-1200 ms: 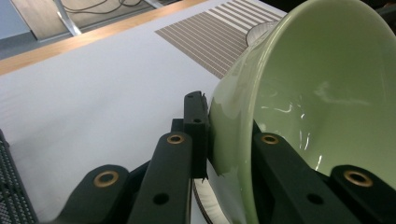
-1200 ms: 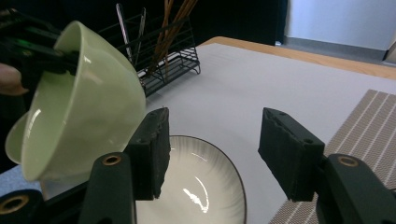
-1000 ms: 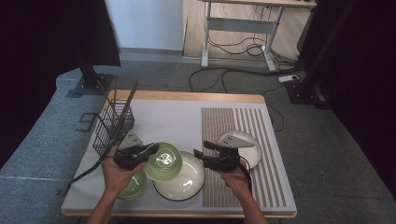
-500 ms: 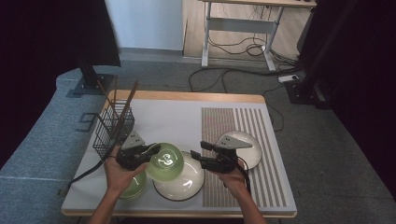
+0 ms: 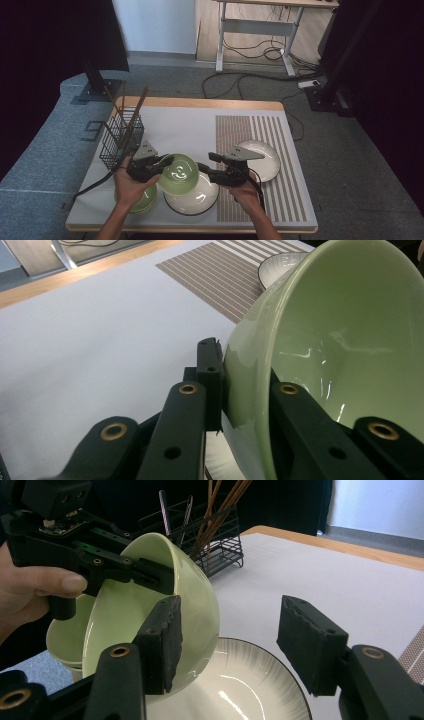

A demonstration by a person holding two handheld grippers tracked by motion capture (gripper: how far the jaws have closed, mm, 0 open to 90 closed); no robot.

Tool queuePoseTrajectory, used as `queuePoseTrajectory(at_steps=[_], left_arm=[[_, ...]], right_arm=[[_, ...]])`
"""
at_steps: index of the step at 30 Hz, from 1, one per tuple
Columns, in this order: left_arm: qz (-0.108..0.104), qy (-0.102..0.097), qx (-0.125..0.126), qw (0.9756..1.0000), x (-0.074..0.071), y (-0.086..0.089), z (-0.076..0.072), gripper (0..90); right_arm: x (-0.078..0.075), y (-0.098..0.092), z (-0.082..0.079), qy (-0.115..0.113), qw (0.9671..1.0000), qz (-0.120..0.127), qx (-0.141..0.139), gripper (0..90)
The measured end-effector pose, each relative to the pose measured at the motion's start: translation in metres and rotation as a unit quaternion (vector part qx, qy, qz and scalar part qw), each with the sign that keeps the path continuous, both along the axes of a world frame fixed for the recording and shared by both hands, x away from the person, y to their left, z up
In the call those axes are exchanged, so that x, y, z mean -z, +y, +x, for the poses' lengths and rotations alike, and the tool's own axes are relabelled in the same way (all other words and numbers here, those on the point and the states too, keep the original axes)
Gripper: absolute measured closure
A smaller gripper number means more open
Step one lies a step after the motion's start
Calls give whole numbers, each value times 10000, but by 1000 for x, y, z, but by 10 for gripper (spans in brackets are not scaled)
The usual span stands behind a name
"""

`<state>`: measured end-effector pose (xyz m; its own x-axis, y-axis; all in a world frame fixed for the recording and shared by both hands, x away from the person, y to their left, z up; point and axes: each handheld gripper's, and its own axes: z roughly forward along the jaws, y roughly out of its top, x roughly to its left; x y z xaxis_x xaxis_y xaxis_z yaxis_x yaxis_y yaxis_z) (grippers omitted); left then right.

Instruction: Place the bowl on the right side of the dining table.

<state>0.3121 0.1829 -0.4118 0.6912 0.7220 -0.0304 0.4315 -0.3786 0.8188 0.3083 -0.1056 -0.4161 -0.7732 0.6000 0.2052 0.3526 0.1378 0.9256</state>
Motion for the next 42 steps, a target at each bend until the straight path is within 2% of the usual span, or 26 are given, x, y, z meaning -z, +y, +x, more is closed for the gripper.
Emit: queuePoseTrajectory(at_steps=[6,12,16,17,22,37,42], left_arm=[[26,37,-2,10000,2,-1,2,820],[-24,91,28,10000,4,-2,2,819],[-30,77,37,10000,4,-3,1,819],[-38,72,37,10000,4,-3,1,819],[-154,77,105,9998,3,-4,-2,818],[-97,-7,41,9999,5,-8,-4,816],[-87,3,47,10000,8,-11,-4,816]], right_arm=[[-1,0,-1,-38,10000,15,47,430],[-3,2,-3,-71,9999,71,-62,428],[-1,7,-4,-65,9999,-24,-105,428],[0,9,-4,-47,9999,-120,-79,429],[2,14,-4,-17,9997,-237,-69,429],[8,24,-3,35,9984,-557,7,435],[12,31,0,198,9968,-753,173,511]])
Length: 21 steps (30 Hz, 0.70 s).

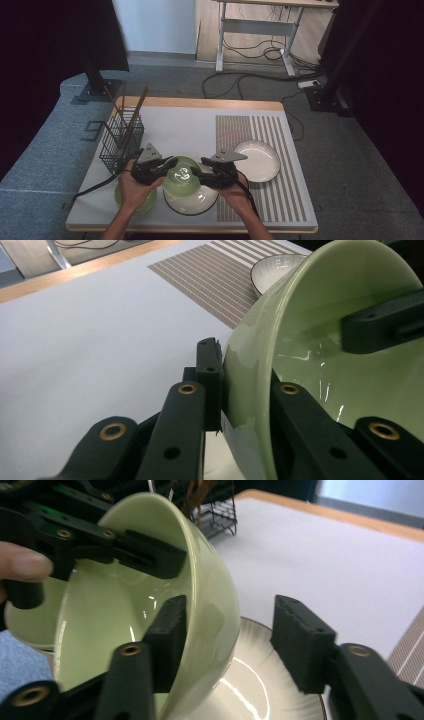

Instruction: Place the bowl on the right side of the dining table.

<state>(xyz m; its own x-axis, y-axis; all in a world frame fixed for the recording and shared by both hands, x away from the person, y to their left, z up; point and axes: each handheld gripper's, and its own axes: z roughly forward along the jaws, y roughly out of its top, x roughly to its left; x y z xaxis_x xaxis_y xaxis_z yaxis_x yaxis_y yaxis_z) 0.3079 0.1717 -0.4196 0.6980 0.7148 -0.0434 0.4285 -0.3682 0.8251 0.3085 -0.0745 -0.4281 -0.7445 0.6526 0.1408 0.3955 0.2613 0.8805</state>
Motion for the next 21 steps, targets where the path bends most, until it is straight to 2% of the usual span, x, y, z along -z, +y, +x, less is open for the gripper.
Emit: queuePoseTrajectory(at_steps=[6,12,15,21], left_arm=[[132,-8,-24,9999,4,-3,-1,814],[245,-57,-92,9996,6,-6,-2,796],[268,-52,-132,9995,8,-7,-3,791],[125,6,-62,9999,8,-7,-2,751]], right_arm=[[5,10,2,197,9997,-128,83,674],[9,20,2,214,9978,-441,450,792],[12,24,1,139,9962,-643,564,823],[14,22,4,178,9958,-649,615,841]])
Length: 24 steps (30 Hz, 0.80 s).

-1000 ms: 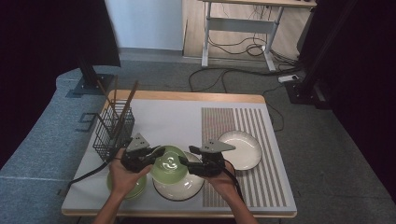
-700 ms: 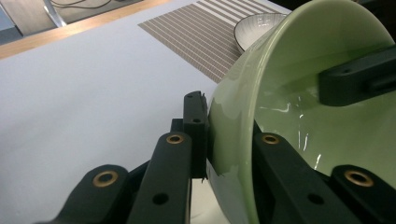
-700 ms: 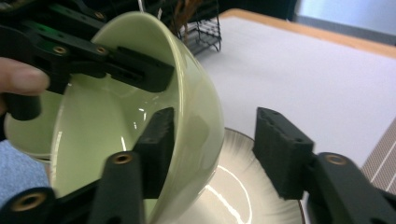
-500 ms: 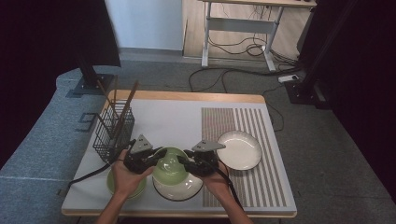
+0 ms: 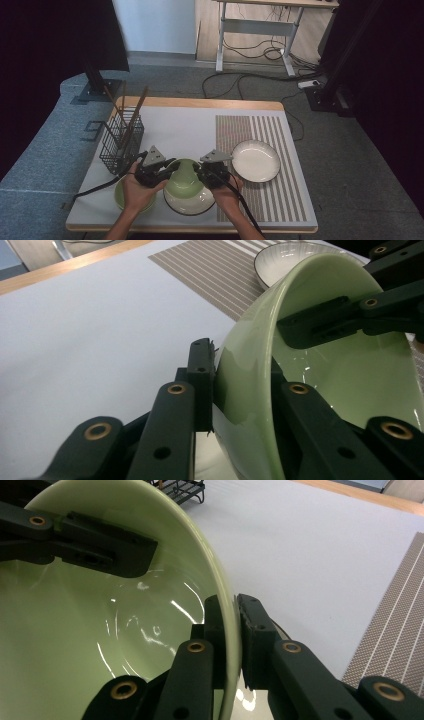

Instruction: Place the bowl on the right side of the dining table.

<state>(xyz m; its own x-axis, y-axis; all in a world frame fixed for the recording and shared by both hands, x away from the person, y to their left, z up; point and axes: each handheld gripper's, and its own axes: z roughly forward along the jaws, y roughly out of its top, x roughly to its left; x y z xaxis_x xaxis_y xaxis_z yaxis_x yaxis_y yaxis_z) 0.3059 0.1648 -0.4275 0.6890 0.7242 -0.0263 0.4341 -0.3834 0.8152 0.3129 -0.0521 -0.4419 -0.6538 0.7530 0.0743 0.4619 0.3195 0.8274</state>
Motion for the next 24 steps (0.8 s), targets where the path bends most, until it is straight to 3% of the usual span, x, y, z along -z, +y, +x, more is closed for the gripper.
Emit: queuePoseTrajectory(at_steps=[4,7,12,20,24], left_arm=[[-270,-160,-15,9995,-6,4,-2,655],[-274,-141,-37,9995,-9,8,-3,559],[-507,-226,177,9983,-14,12,-7,458],[-671,-294,351,9967,-22,22,-13,405],[-876,-240,360,9952,-21,31,-15,397]], right_arm=[[0,-2,0,-32,9999,-97,-76,841],[-1,-4,0,-64,9998,-132,-121,841],[-4,-10,1,-79,9999,-21,-109,841],[-7,-30,6,-109,9998,116,92,840],[-9,-39,7,-137,9997,153,125,840]])
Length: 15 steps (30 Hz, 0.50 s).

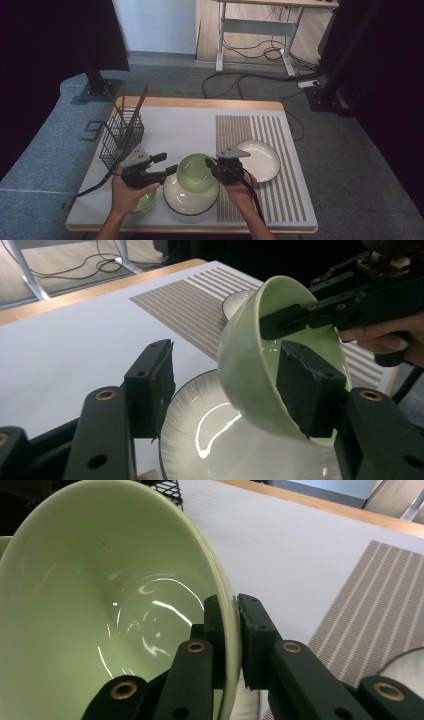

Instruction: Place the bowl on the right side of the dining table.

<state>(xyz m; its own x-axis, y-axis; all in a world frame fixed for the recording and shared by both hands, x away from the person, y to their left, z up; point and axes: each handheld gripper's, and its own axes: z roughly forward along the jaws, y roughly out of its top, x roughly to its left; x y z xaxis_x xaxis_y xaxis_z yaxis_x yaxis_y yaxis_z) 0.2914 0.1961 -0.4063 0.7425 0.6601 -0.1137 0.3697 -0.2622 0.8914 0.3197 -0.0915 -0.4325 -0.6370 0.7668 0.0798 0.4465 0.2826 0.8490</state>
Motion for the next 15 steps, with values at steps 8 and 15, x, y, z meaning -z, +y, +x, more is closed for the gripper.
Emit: queuePoseTrajectory(at_steps=[8,15], left_arm=[[61,44,-34,10000,5,16,-6,379],[12,11,-58,10000,5,26,-12,392]], right_arm=[[-2,-19,4,-45,9998,41,178,840],[-3,-32,7,-70,9995,48,298,840]])
